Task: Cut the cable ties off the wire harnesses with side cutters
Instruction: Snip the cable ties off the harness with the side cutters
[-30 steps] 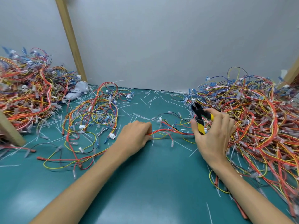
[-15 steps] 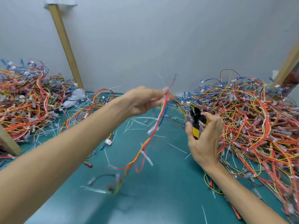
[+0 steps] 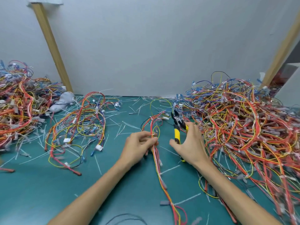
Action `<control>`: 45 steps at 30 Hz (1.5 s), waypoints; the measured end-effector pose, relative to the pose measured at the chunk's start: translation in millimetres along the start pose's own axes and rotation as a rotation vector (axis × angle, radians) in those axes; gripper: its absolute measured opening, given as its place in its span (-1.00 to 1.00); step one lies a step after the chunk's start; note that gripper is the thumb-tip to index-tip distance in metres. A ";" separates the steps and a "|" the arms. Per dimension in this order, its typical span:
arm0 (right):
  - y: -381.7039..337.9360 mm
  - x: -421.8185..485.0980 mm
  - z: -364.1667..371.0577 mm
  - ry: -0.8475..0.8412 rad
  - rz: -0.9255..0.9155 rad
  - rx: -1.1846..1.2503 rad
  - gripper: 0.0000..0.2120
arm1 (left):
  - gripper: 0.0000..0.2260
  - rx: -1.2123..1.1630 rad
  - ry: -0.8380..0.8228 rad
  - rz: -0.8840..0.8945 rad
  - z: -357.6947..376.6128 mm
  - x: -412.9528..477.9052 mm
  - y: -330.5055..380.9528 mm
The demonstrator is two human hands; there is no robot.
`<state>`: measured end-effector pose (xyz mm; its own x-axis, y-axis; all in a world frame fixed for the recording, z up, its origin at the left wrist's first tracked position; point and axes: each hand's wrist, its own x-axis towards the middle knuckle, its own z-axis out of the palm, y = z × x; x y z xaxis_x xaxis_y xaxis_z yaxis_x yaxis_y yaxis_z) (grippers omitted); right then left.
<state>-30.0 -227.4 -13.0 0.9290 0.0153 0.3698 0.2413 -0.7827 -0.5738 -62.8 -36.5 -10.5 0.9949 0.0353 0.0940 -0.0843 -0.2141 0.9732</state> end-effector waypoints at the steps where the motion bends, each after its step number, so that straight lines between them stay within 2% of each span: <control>1: -0.2 -0.7 0.8 -0.016 -0.007 -0.007 -0.27 | -0.90 0.007 0.001 -0.001 -1.3 0.3 -0.9; 8: -1.9 -4.9 1.4 0.010 -0.071 0.127 -0.37 | -0.84 -0.081 0.001 0.010 -7.2 0.5 -3.1; 15: -3.7 -6.4 0.1 0.083 -0.257 0.164 -0.54 | -0.82 -0.211 -0.040 0.031 -8.4 -0.5 -3.3; 19: -3.3 -6.2 -0.3 0.086 -0.323 0.191 -0.53 | -0.83 -0.193 -0.008 0.095 -8.5 -1.7 -5.9; 23: -2.8 -6.5 2.3 0.021 -0.351 0.210 -0.53 | -0.81 -0.247 -0.001 0.082 -9.1 0.0 -8.5; 26: -5.3 -8.5 2.4 0.006 -0.374 0.256 -0.60 | -0.78 -0.300 0.000 0.069 -10.6 0.9 -9.5; 29: -6.4 -8.7 0.2 0.025 -0.320 0.270 -0.70 | -0.80 -0.278 -0.017 0.061 -12.6 3.0 -9.4; 31: -5.0 -8.4 0.9 0.034 -0.294 0.255 -0.78 | -0.82 -0.294 -0.012 0.031 -13.5 3.6 -10.7; 34: -5.3 -8.6 1.6 0.044 -0.293 0.218 -0.69 | -0.85 -0.327 0.008 0.010 -15.0 3.2 -10.0; 40: -5.6 -9.9 -1.1 0.079 -0.298 0.135 -0.70 | -0.85 -0.357 0.017 -0.010 -15.2 2.4 -8.5; 45: -3.1 -9.4 -4.7 0.118 -0.336 -0.061 -0.67 | -0.83 -0.397 0.027 -0.017 -14.3 3.6 -10.0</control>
<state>-40.8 -228.1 -11.3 0.7609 0.2089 0.6144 0.5073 -0.7819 -0.3623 -59.2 -20.2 -16.9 0.9950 0.0625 0.0775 -0.0877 0.1801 0.9797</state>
